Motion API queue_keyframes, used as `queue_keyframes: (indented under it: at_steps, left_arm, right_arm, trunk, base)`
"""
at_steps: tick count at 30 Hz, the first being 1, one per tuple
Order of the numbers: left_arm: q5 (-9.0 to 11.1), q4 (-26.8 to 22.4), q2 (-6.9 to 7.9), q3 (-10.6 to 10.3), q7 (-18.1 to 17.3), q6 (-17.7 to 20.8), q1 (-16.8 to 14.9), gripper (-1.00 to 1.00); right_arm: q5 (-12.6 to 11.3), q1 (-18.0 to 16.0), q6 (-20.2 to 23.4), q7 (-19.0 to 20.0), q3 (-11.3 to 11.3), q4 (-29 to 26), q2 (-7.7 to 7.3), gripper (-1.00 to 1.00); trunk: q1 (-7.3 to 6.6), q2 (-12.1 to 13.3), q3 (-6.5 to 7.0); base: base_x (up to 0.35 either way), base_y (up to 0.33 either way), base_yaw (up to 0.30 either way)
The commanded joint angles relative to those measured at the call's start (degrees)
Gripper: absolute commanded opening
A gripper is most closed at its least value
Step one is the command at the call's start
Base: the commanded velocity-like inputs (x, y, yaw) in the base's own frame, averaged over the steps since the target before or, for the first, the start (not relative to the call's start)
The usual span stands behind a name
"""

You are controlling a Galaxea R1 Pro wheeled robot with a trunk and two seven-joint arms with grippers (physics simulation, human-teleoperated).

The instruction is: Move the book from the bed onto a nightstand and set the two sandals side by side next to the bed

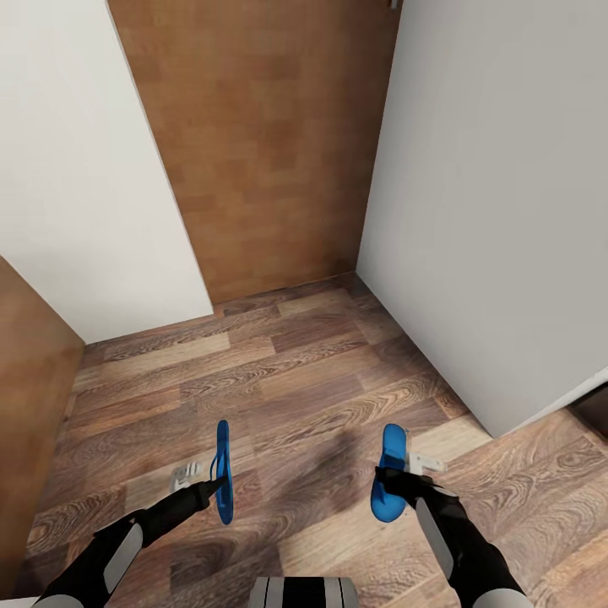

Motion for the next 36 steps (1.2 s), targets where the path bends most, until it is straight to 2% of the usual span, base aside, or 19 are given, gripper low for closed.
queue_keyframes:
  at_steps: [1,2,4,6,9,14,17,20,23,24,26,28,29,30,32,34,36]
  left_arm:
    - [0.5,0.0,0.0,0.1,-0.2,0.6,0.0,-1.0]
    - [0.5,0.0,0.0,0.1,-0.2,0.6,0.0,-1.0]
    - [0.5,0.0,0.0,0.1,-0.2,0.6,0.0,-1.0]
    - [0.5,0.0,0.0,0.1,-0.2,0.6,0.0,-1.0]
    - [0.5,0.0,0.0,0.1,-0.2,0.6,0.0,-1.0]
    - [0.4,0.0,0.0,0.1,-0.2,0.6,0.0,-1.0]
    - [0.4,0.0,0.0,0.0,-0.2,0.6,0.0,-1.0]
    - [0.4,0.0,0.0,0.0,-0.2,0.6,0.0,-1.0]
    - [0.4,0.0,-0.01,0.0,-0.2,0.6,0.0,-1.0]
    - [0.4,0.0,-0.03,0.0,-0.2,0.6,0.0,-1.0]
    - [0.4,0.0,-0.01,0.0,-0.2,0.6,0.0,-1.0]
    - [0.4,0.0,0.0,0.0,-0.2,0.6,0.0,-1.0]
    - [0.4,0.0,0.0,0.0,-0.2,0.6,0.0,-1.0]
    - [0.4,0.0,-0.01,0.0,-0.3,0.6,0.0,-1.0]
    - [0.4,0.1,-0.05,-0.1,-0.3,0.5,0.0,-1.0]
    - [0.4,0.1,-0.07,-0.2,-0.3,0.5,0.0,-1.0]
    - [0.4,0.1,-0.08,-0.2,-0.4,0.5,0.0,-1.0]
  right_arm:
    - [-1.0,0.0,0.4,3.2,-0.2,-0.1,0.0,-1.0]
    - [-1.2,0.0,0.5,5.0,-0.2,-0.1,-0.02,-1.0]
    - [-2.2,0.0,0.7,11.7,-0.4,0.0,-0.1,-1.0]
    - [-2.6,0.0,1.1,15.1,-0.5,0.0,-0.24,-1.0]
    - [-2.9,0.0,1.3,16.5,-0.5,0.0,-0.51,-1.0]
    - [-3.1,0.0,1.5,18.5,-0.5,-0.1,-2.42,-1.0]
    - [-3.1,0.0,1.6,23.6,-0.6,-0.1,-3.31,-1.0]
    - [-3.2,0.0,1.6,26.3,-0.6,0.0,-4.24,-1.0]
    - [-3.5,0.0,1.7,28.0,-0.7,0.0,-7.46,-1.0]
    - [-3.8,0.0,1.9,28.5,-0.7,-0.1,-7.96,-1.0]
    - [-7.5,0.0,3.9,31.7,-0.8,0.0,-10.49,-1.0]
    - [-11.8,0.0,6.7,34.8,-0.8,0.0,-13.85,-1.0]
    - [-12.8,0.0,7.2,35.4,-0.8,0.0,-14.83,-1.0]
    - [-14.9,0.1,8.2,37.1,-0.8,0.2,-17.98,-1.0]
    - [-16.6,0.1,8.9,39.7,-0.7,0.5,-22.64,-1.0]
    - [-17.0,0.2,9.0,41.9,-0.8,0.8,-24.62,-1.0]
    - [-17.2,0.3,9.1,43.6,-0.8,1.8,-25.64,-1.0]
  trunk:
    - [-0.01,0.0,-0.04]
    - [-0.01,0.0,-0.04]
    - [-0.01,0.0,-0.04]
    - [-0.01,0.0,-0.04]
    - [-0.01,0.0,-0.04]
    - [-0.01,0.0,-0.04]
    - [-0.09,0.0,0.62]
    - [-0.17,0.1,1.29]
    - [-0.24,0.1,1.95]
    - [-0.27,0.1,2.17]
    - [-0.32,0.1,2.62]
    - [-0.32,0.1,2.62]
    - [-0.32,0.1,2.62]
    - [-0.32,0.1,2.62]
    - [-0.32,0.1,2.62]
    - [-0.32,0.1,2.62]
    - [-0.32,0.1,2.62]
  base:
    - [0.0,0.0,0.0]
    - [0.0,0.0,0.0]
    - [0.0,0.0,0.0]
    - [0.0,0.0,0.0]
    - [0.0,0.0,0.0]
    - [0.0,0.0,0.0]
    - [0.0,0.0,0.0]
    - [0.0,0.0,0.0]
    - [0.0,0.0,0.0]
    - [0.0,0.0,0.0]
    - [0.0,0.0,0.0]
    - [0.0,0.0,0.0]
    - [0.0,0.0,0.0]
    - [0.0,0.0,0.0]
    - [0.0,0.0,0.0]
    - [0.0,0.0,0.0]
    - [0.0,0.0,0.0]
